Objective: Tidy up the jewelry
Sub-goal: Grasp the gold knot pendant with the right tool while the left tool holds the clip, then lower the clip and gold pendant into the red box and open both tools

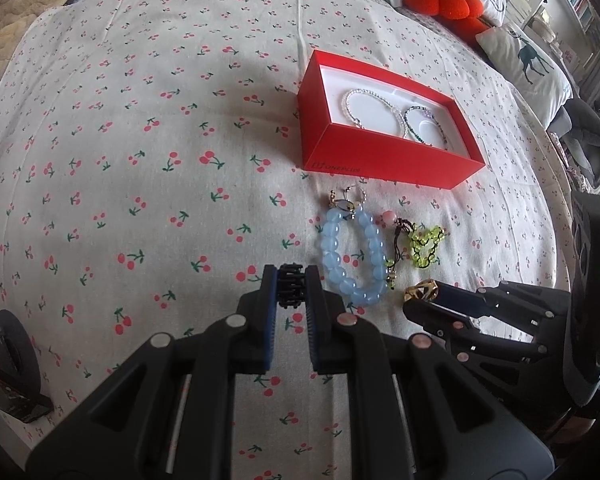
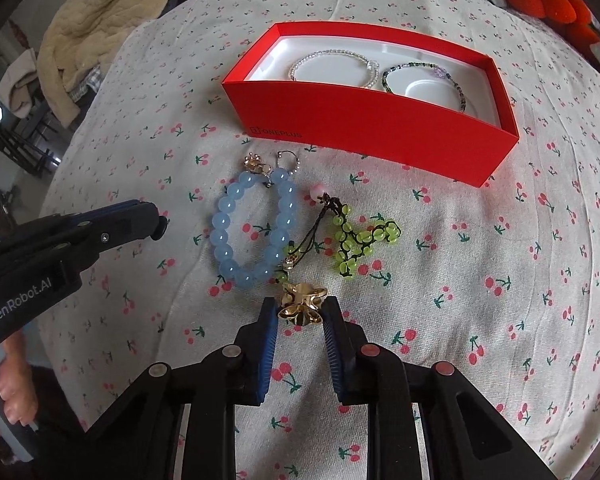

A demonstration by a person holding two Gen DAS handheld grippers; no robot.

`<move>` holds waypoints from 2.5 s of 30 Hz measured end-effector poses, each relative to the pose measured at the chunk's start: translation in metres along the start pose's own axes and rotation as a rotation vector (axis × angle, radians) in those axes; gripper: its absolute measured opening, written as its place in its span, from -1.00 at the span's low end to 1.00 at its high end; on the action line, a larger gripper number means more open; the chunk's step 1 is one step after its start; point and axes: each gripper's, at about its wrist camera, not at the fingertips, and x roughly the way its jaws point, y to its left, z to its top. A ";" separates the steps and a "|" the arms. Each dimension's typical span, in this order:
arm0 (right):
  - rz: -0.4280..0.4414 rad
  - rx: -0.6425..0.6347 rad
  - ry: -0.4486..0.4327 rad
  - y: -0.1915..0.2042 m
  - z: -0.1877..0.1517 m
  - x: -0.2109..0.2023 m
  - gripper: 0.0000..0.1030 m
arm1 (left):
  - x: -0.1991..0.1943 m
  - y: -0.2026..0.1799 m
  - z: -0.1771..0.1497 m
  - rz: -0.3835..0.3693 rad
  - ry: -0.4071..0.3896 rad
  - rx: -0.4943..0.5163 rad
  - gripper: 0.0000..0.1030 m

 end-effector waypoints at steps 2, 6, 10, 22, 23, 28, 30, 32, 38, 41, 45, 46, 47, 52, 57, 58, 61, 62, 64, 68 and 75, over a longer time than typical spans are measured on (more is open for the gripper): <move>0.004 0.005 -0.011 -0.002 0.000 -0.004 -0.55 | -0.002 0.001 0.001 -0.001 -0.007 -0.006 -0.71; 0.015 0.022 -0.037 -0.008 0.001 -0.015 -0.55 | -0.006 0.002 0.004 -0.006 -0.020 -0.014 -0.71; 0.021 0.032 -0.066 -0.012 0.003 -0.025 -0.55 | -0.009 0.003 0.009 -0.012 -0.032 -0.026 -0.71; 0.026 0.074 -0.171 -0.035 0.027 -0.053 -0.55 | -0.014 0.005 0.029 -0.046 -0.078 -0.084 -0.71; 0.027 0.082 -0.175 -0.038 0.029 -0.054 -0.55 | -0.014 0.005 0.031 -0.052 -0.081 -0.091 -0.71; 0.027 0.121 -0.199 -0.051 0.039 -0.056 -0.55 | -0.012 0.005 0.042 -0.079 -0.099 -0.122 -0.71; 0.026 0.133 -0.210 -0.056 0.044 -0.056 -0.55 | -0.011 0.004 0.048 -0.092 -0.108 -0.132 -0.71; 0.028 0.145 -0.222 -0.061 0.049 -0.057 -0.55 | -0.010 0.003 0.054 -0.105 -0.122 -0.135 -0.71; 0.040 0.168 -0.273 -0.075 0.063 -0.054 -0.55 | 0.000 -0.012 0.072 -0.140 -0.176 -0.099 -0.71; 0.055 0.169 -0.286 -0.080 0.069 -0.051 -0.55 | 0.006 -0.022 0.078 -0.159 -0.188 -0.076 -0.71; 0.052 0.160 -0.282 -0.083 0.072 -0.044 -0.55 | 0.019 -0.030 0.084 -0.163 -0.168 -0.061 -0.71; 0.051 0.160 -0.278 -0.083 0.073 -0.043 -0.55 | 0.022 -0.031 0.084 -0.163 -0.161 -0.061 -0.71; 0.051 0.160 -0.275 -0.084 0.073 -0.041 -0.55 | 0.024 -0.032 0.085 -0.164 -0.156 -0.059 -0.71; 0.043 0.163 -0.266 -0.088 0.074 -0.037 -0.55 | 0.035 -0.035 0.085 -0.152 -0.144 -0.055 -0.71; 0.037 0.167 -0.262 -0.092 0.073 -0.035 -0.55 | 0.034 -0.038 0.084 -0.134 -0.154 -0.048 -0.54; 0.034 0.168 -0.263 -0.093 0.074 -0.036 -0.55 | 0.033 -0.038 0.084 -0.129 -0.159 -0.044 -0.49; 0.024 0.171 -0.271 -0.095 0.074 -0.036 -0.55 | 0.027 -0.038 0.083 -0.116 -0.169 -0.039 -0.42; 0.024 0.170 -0.275 -0.096 0.074 -0.037 -0.55 | 0.024 -0.038 0.082 -0.111 -0.174 -0.038 -0.41; 0.029 0.165 -0.282 -0.096 0.075 -0.037 -0.55 | 0.019 -0.037 0.080 -0.093 -0.182 -0.035 -0.32; 0.050 0.156 -0.296 -0.096 0.073 -0.042 -0.51 | 0.012 -0.038 0.074 -0.064 -0.180 -0.026 -0.20; 0.037 0.149 -0.331 -0.093 0.063 -0.056 0.01 | -0.002 -0.035 0.060 -0.032 -0.179 -0.007 0.26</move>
